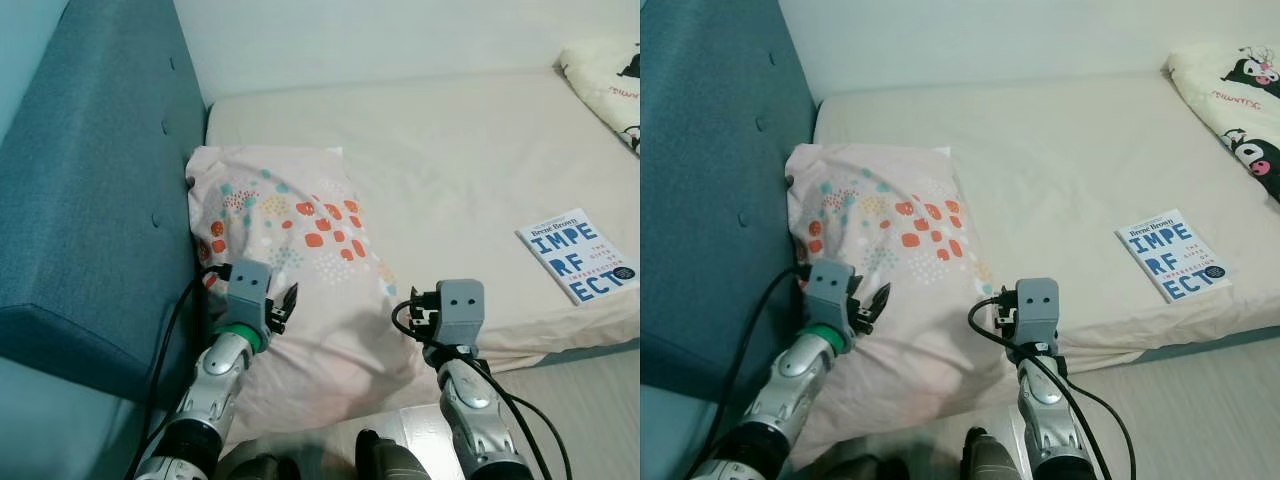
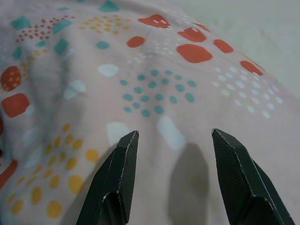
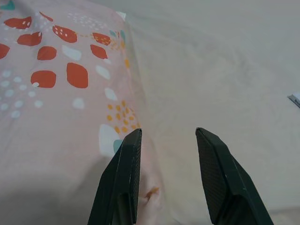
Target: Clean up the room
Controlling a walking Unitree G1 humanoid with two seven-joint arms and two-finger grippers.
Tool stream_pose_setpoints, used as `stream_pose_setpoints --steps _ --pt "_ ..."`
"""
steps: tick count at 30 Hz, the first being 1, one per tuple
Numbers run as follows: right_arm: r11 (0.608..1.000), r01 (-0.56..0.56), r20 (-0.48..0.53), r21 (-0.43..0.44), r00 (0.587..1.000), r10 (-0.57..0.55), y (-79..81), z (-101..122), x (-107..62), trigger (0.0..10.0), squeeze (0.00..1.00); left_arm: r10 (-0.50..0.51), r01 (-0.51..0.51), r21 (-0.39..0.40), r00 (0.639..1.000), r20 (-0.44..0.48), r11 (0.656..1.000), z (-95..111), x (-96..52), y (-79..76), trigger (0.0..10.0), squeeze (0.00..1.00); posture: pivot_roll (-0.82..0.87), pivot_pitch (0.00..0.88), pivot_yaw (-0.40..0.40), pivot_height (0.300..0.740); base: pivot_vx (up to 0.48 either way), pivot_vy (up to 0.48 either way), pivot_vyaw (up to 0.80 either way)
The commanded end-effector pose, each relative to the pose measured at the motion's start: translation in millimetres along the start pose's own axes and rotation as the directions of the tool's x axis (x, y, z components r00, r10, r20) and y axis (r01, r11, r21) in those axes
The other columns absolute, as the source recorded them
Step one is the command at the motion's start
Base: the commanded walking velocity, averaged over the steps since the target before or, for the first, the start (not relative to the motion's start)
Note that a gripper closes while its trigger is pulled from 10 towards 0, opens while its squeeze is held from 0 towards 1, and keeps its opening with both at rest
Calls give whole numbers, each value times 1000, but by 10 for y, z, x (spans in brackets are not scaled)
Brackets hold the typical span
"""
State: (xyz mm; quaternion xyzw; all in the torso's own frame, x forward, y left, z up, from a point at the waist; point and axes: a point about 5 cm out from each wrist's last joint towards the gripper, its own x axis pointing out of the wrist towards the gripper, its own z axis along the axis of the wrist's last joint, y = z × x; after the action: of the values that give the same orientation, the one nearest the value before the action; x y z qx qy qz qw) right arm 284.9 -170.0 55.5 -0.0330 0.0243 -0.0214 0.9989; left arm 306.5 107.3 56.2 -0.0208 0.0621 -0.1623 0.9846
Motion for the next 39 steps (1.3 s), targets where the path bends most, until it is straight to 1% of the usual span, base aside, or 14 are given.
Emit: stream_pose_setpoints --steps 1,5,8,11,14,15,39 --pt "1000 2 -25 12 1000 -1 -18 -50 -24 10000 0 15 -15 -20 1000 -23 1000 -63 -40 1 10000 0 -7 123 79 740 0 0 0" --pt "999 -39 19 -3 999 39 21 38 2 10000 0 39 -39 -31 999 -12 999 -58 -52 14 10000 0 -11 122 77 740 0 0 0" --pt "999 -53 31 -10 998 54 34 63 9 10000 0 46 -47 -35 999 -7 998 -52 -57 16 10000 0 -11 122 77 740 0 0 0" --pt "997 -67 33 -34 997 68 44 74 14 10000 0 49 -49 -30 999 -4 998 -46 -59 14 10000 0 -9 121 75 740 0 0 800" --pt "997 -73 33 -25 997 74 57 67 9 10000 0 48 -48 -26 999 -5 998 -45 -60 13 10000 0 -8 122 77 740 0 0 800" --pt "996 -88 26 -10 996 88 82 49 -2 10000 0 48 -48 -21 999 -7 999 -43 -61 13 10000 0 -8 123 78 740 0 0 0" --pt "995 -100 -5 6 995 100 79 -5 -26 10000 0 58 -59 -17 998 -27 998 -39 -66 5 10000 0 -6 131 83 740 0 -429 0"
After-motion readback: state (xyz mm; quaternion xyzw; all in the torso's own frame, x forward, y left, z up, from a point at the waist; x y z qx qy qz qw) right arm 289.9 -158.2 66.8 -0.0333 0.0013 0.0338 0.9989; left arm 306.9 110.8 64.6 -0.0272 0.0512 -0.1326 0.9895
